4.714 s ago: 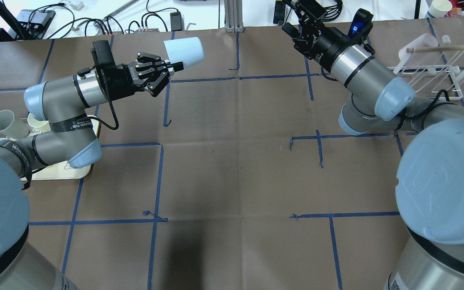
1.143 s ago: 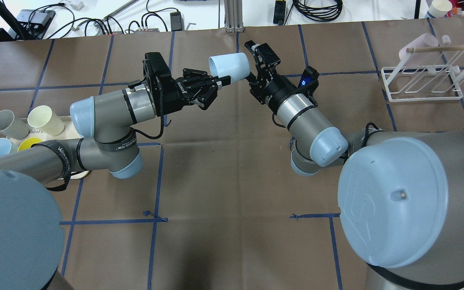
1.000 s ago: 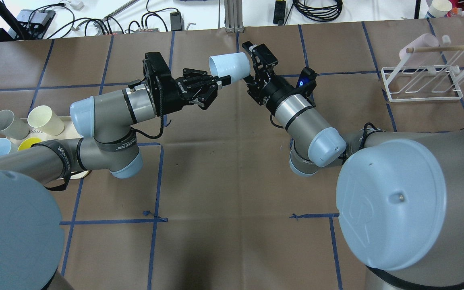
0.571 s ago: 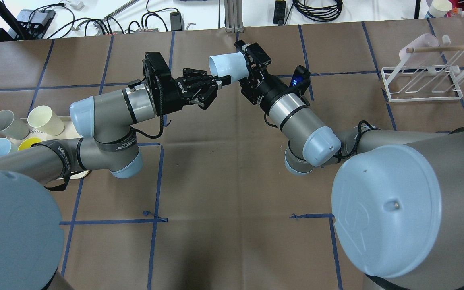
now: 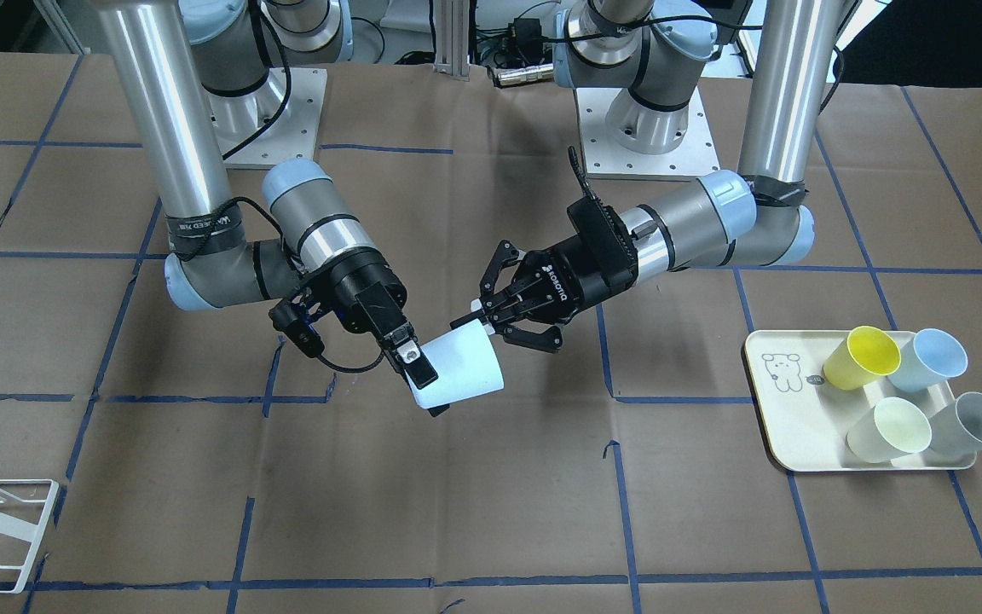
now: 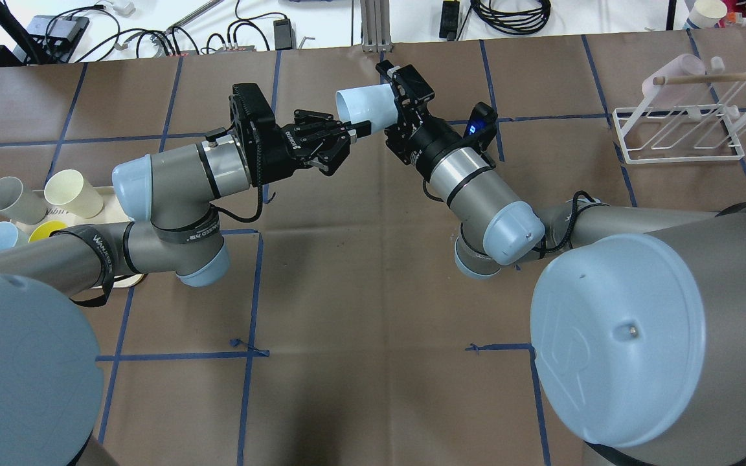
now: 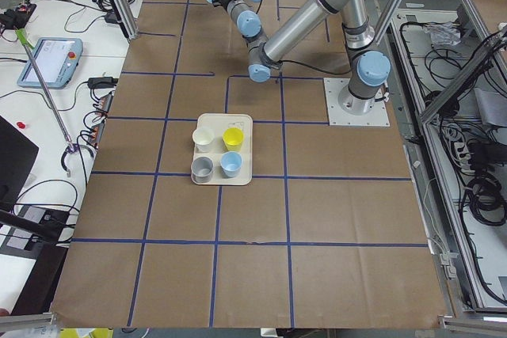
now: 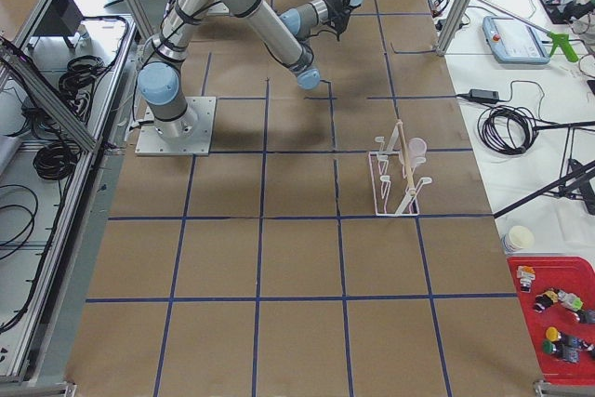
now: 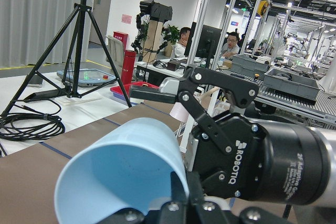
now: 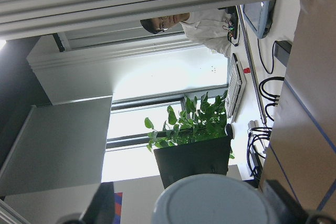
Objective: Transfer IKEA cup to right arm and place on rack
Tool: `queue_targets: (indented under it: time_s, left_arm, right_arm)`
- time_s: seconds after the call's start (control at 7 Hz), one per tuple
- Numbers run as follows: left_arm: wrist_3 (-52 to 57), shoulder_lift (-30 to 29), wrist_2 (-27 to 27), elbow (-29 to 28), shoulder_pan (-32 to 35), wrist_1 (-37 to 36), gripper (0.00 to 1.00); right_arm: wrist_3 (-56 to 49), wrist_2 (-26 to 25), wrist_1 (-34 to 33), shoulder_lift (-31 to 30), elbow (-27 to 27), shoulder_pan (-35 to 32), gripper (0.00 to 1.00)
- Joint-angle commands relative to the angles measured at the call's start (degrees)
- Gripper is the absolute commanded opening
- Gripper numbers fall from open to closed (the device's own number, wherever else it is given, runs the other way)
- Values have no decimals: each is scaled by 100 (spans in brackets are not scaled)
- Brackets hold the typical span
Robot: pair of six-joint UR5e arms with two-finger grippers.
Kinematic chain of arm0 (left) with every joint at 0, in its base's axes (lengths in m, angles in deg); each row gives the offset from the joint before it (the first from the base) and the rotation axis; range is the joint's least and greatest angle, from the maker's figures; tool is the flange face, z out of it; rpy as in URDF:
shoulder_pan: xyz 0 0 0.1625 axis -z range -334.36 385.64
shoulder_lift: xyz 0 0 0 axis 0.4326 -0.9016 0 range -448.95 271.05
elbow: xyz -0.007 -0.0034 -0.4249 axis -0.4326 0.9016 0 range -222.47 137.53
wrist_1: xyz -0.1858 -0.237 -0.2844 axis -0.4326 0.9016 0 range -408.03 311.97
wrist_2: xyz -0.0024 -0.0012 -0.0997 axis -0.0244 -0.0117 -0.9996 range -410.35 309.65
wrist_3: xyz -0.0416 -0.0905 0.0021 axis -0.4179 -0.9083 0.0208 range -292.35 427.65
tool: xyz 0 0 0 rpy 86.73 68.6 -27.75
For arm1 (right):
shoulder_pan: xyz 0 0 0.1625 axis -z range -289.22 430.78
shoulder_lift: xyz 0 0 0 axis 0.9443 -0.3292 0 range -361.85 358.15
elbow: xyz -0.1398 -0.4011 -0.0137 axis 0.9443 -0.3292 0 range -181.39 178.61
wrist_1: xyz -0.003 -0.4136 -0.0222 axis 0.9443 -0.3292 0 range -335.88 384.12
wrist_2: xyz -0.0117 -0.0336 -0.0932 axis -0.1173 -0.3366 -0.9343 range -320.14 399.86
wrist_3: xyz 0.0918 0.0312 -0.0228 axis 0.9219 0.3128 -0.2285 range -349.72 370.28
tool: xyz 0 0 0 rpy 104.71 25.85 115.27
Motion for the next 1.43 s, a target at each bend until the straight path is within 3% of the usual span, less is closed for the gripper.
queue_targets:
  time_s: [0.0,0.57,1.0,1.29]
  left_arm:
    - [-94,29,0,0,0,0,3]
    - [-95,29,0,0,0,-9,3]
    - [-104,29,0,0,0,-9,4]
    - [-104,55,0,0,0,-9,8]
  right_arm:
    - [4,-25,10,0,27,-39,99]
    - [-5,-25,10,-9,35,-75,95]
    - [-84,10,10,-18,35,-84,59]
    - [-102,54,10,-18,18,-75,47]
